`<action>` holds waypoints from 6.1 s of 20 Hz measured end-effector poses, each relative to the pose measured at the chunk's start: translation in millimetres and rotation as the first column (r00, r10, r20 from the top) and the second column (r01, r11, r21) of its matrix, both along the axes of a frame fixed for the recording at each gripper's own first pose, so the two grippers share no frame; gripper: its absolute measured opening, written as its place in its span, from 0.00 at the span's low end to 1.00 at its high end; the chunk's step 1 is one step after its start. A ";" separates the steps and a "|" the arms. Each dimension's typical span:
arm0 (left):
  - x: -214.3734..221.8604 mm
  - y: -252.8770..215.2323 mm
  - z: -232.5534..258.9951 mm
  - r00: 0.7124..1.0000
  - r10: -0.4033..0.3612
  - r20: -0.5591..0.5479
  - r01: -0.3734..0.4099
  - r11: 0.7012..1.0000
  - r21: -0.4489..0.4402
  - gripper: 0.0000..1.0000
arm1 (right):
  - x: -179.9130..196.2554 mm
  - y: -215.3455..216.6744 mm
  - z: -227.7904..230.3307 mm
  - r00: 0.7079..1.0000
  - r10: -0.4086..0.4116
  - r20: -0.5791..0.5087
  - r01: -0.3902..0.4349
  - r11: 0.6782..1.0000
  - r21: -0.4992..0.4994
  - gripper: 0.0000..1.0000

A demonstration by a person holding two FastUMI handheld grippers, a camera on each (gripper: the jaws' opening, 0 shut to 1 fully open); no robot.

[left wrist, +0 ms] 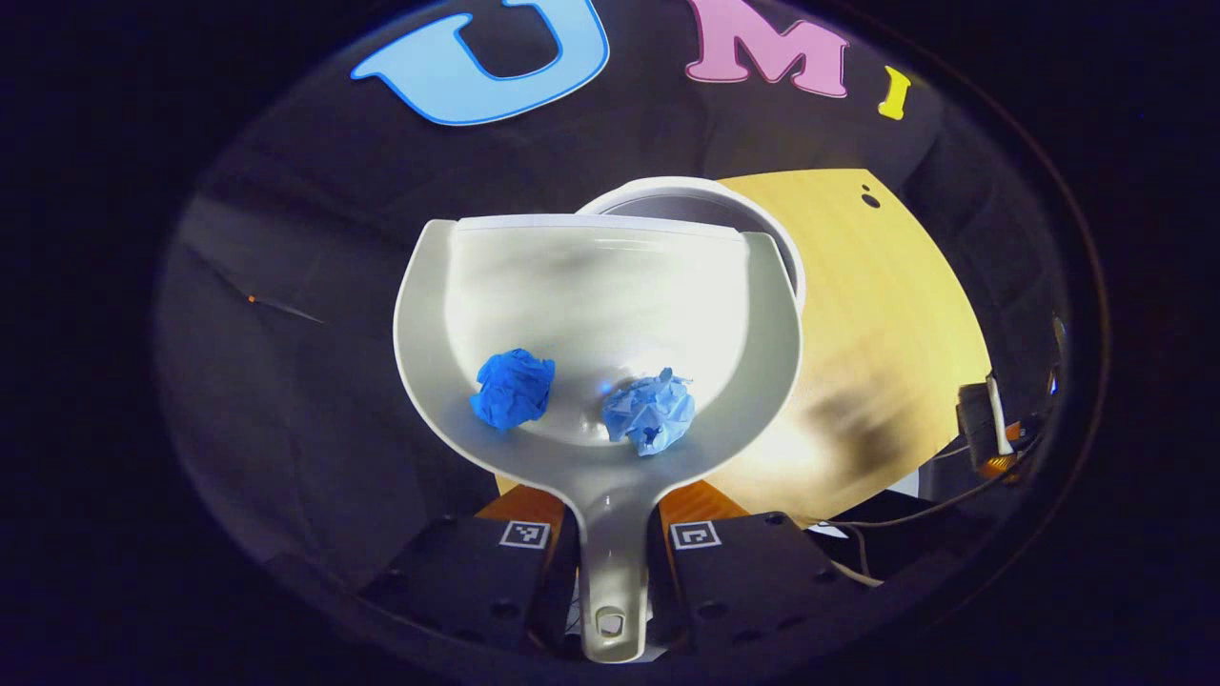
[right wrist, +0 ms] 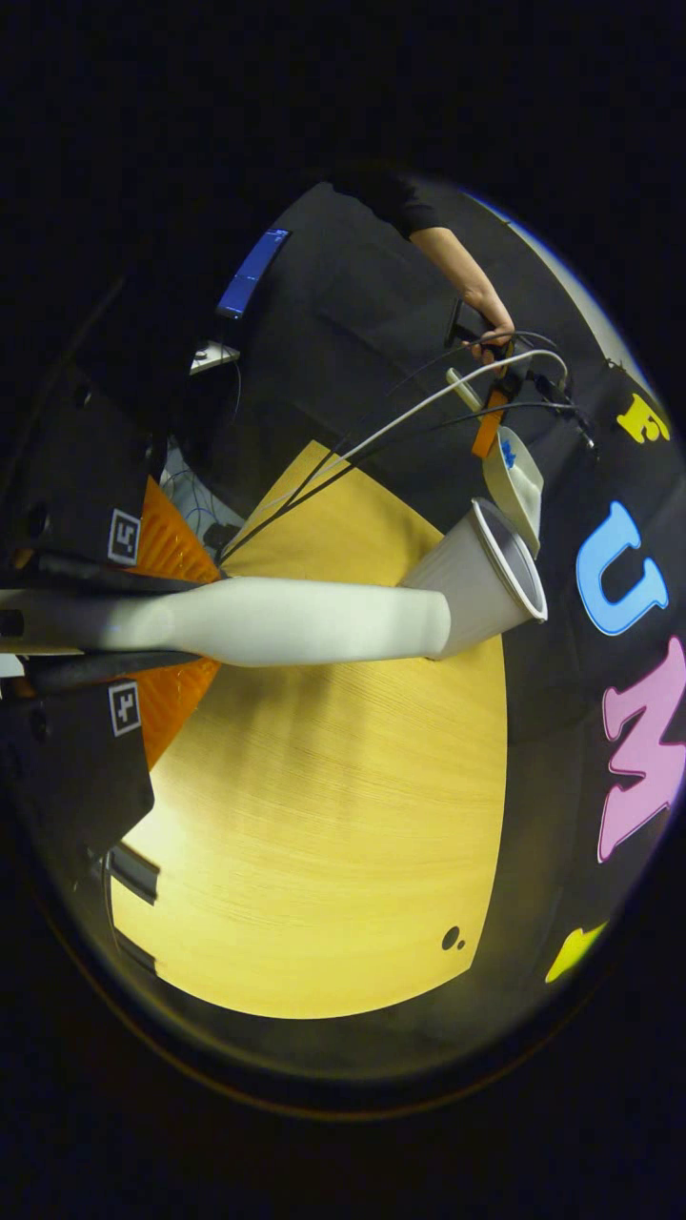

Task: Pick up the small broom and dustpan from the desktop, sweep the trash into the dustpan with the broom, and then empty the trash into the garbage bin.

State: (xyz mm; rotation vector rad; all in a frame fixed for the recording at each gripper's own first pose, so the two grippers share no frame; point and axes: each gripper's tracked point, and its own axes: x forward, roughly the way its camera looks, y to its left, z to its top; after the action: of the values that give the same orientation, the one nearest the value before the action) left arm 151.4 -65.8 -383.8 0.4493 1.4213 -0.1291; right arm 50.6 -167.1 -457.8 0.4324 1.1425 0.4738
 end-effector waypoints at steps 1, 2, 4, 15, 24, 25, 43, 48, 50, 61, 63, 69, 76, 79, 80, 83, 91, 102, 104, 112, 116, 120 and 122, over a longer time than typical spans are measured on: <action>5.6 -1.1 2.9 0.999 -0.027 -0.030 0.028 0.999 0.047 0.30 | -0.7 4.7 5.9 1.000 -0.023 0.013 0.023 0.999 0.033 0.30; 14.4 -3.9 5.5 0.997 -0.051 -0.056 0.057 0.994 0.094 0.30 | -2.5 8.4 10.4 0.999 -0.038 0.017 0.037 0.998 0.060 0.30; 24.2 -13.3 10.5 0.989 -0.111 -0.097 0.128 0.974 0.187 0.29 | -5.8 11.6 10.0 0.997 -0.068 0.022 0.066 0.994 0.090 0.30; 57.4 -14.2 44.0 0.926 -0.324 -0.192 0.376 0.783 0.496 0.30 | -18.5 -15.3 -0.8 0.981 -0.191 -0.036 0.194 0.972 0.135 0.30; 70.0 -42.2 30.4 0.934 -0.294 0.202 0.213 0.914 0.346 0.29 | 11.8 -33.9 1.7 0.948 -0.311 -0.065 0.317 0.938 0.142 0.30; 70.1 -42.1 25.8 0.925 -0.289 0.247 0.200 0.922 0.331 0.29 | 19.4 -35.0 3.0 0.946 -0.319 -0.064 0.325 0.934 0.147 0.30; -8.8 -207.5 -178.2 0.966 0.094 0.242 0.034 0.878 -0.477 0.30 | 48.1 -78.3 -89.0 0.902 -0.414 -0.126 0.403 0.909 -0.104 0.30; -12.1 -226.6 -252.6 0.971 0.214 0.110 -0.134 0.860 -0.492 0.30 | 36.9 -65.1 -152.9 0.879 -0.421 -0.224 0.394 0.906 -0.157 0.30; -12.6 -221.2 -281.0 0.965 0.256 0.055 -0.203 0.863 -0.462 0.30 | 34.4 -59.1 -172.7 0.890 -0.386 -0.243 0.345 0.918 -0.196 0.30; -4.5 -233.6 -346.7 0.942 0.318 -0.109 -0.336 0.879 -0.337 0.31 | 67.4 -56.9 -231.6 0.908 -0.312 -0.281 0.194 0.906 -0.377 0.30; -3.6 -229.3 -347.3 0.936 0.331 -0.123 -0.353 0.881 -0.316 0.30 | 68.3 -52.8 -232.5 0.911 -0.297 -0.287 0.170 0.903 -0.395 0.30; -3.8 -232.1 -345.9 0.940 0.322 -0.117 -0.342 0.894 -0.290 0.31 | 59.7 -59.6 -235.1 0.939 -0.197 -0.281 0.030 0.863 -0.505 0.31; -4.9 -232.2 -344.3 0.938 0.323 -0.123 -0.345 0.888 -0.303 0.31 | 66.2 -54.9 -228.8 0.944 -0.210 -0.255 0.057 0.863 -0.501 0.47; -2.8 -227.9 -334.6 0.945 0.313 -0.092 -0.326 0.898 -0.295 0.71 | 72.7 -56.3 -212.0 0.950 -0.227 -0.215 0.097 0.868 -0.488 0.66; -3.9 -226.2 -332.0 0.950 0.306 -0.069 -0.312 0.903 -0.296 0.79 | 73.7 -57.8 -204.8 0.952 -0.233 -0.198 0.111 0.866 -0.488 0.75; -8.0 -223.9 -307.5 0.950 0.312 -0.012 -0.299 0.899 -0.318 0.80 | 78.8 -59.3 -179.9 0.963 -0.240 -0.123 0.156 0.867 -0.473 0.92; -13.4 -240.5 -211.3 0.940 0.319 0.121 -0.233 0.859 -0.456 0.80 | 92.4 -64.5 -97.7 0.961 -0.236 0.144 0.276 0.844 -0.459 1.00; 1.4 -195.5 -66.8 0.575 0.336 0.746 0.020 0.906 -0.423 0.80 | 142.4 -50.6 82.4 0.730 -0.255 0.635 0.491 0.841 -0.227 0.99; -1.5 -192.2 -56.7 0.455 0.327 0.828 0.063 0.916 -0.396 0.80 | 147.8 -44.6 104.0 0.682 -0.239 0.692 0.499 0.843 -0.200 0.99; -16.2 -176.9 3.0 0.053 0.286 0.957 0.172 0.941 -0.291 0.77 | 161.1 -38.1 178.7 0.492 -0.231 0.839 0.539 0.838 -0.085 0.98; -7.9 -176.3 -1.7 0.126 0.346 0.930 0.171 0.916 -0.363 0.77 | 162.0 -35.2 207.0 0.393 -0.202 0.897 0.547 0.836 -0.051 0.98; -7.0 -174.3 -0.2 0.095 0.348 0.933 0.156 0.920 -0.359 0.77 | 164.2 -37.5 211.6 0.351 -0.186 0.918 0.559 0.828 -0.046 0.98; -9.2 -177.8 3.2 0.075 0.352 0.933 0.177 0.916 -0.360 0.77 | 163.1 -41.3 217.0 0.331 -0.207 0.921 0.573 0.819 -0.022 0.98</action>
State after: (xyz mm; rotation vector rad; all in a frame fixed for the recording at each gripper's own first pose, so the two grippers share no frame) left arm 142.2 -243.7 -380.6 0.0015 -0.0768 0.0322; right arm 213.7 -208.4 -240.8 0.0723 -0.0054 -0.0117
